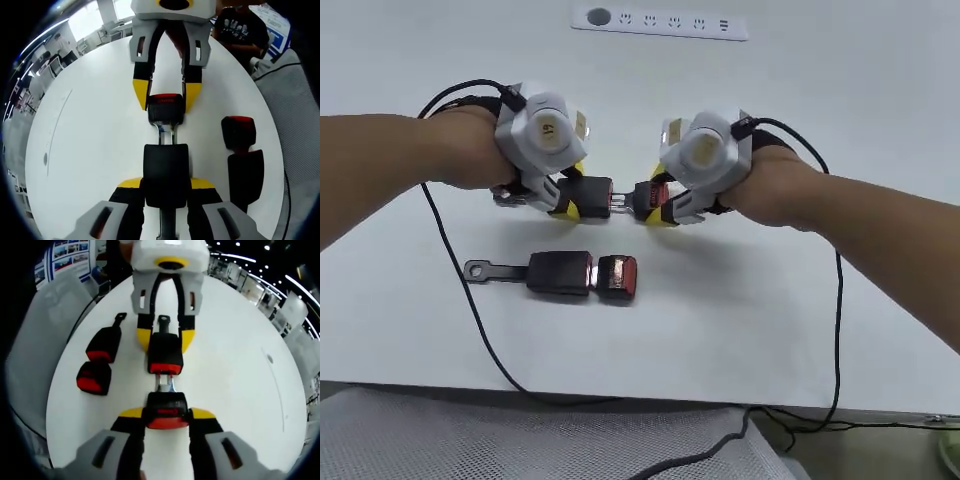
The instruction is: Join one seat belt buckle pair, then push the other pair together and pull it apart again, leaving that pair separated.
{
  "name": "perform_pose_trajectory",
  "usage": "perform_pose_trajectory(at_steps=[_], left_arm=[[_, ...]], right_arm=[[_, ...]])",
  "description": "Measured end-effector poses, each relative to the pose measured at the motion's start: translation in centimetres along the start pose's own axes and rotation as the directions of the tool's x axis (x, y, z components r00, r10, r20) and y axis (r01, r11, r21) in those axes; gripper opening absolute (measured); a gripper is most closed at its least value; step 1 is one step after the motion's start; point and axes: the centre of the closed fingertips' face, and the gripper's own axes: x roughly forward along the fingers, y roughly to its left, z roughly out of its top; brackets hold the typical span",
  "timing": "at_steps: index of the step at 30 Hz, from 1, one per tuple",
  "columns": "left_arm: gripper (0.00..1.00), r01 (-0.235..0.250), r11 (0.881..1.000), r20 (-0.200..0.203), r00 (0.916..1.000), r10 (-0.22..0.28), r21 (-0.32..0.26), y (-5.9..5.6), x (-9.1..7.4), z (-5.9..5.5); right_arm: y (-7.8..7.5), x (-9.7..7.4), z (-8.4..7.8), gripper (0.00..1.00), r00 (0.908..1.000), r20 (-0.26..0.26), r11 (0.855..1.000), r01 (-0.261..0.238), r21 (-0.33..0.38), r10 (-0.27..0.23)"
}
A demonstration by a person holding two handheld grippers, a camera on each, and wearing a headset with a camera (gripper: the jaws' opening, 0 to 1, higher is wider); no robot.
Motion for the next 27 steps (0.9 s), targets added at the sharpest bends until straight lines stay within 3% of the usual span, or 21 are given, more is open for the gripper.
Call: perform_pose_trajectory(at_steps=[8, 17, 21, 27], left_arm=[[0.33, -0.003, 1.0, -0.004, 1.0, 0.003, -0.004, 0.0, -0.2, 0.1], [0.33, -0.012, 1.0, -0.004, 0.9999, 0.012, -0.014, 0.1, -0.3, 0.1], [0.33, -0.011, 1.0, -0.027, 0.9996, 0.01, -0.013, 0.1, -0.3, 0.1], [0.34, -0.016, 1.0, -0.051, 0.9986, 0.015, -0.009, 0.0, -0.3, 0.0]], right_arm=[[0.0, -2.5, -3.8, 0.34, 0.9997, -0.018, 0.999, 0.018, 0.036, -0.018], [0.5, -5.8, -9.0, 0.34, 0.9938, -0.101, 0.998, 0.053, 0.046, -0.048], [0.6, -6.5, -10.3, 0.35, 0.9908, -0.124, 0.996, 0.063, 0.064, -0.055], [0.3, -6.6, -10.5, 0.37, 0.9848, -0.15, 0.992, 0.1, 0.077, -0.088]])
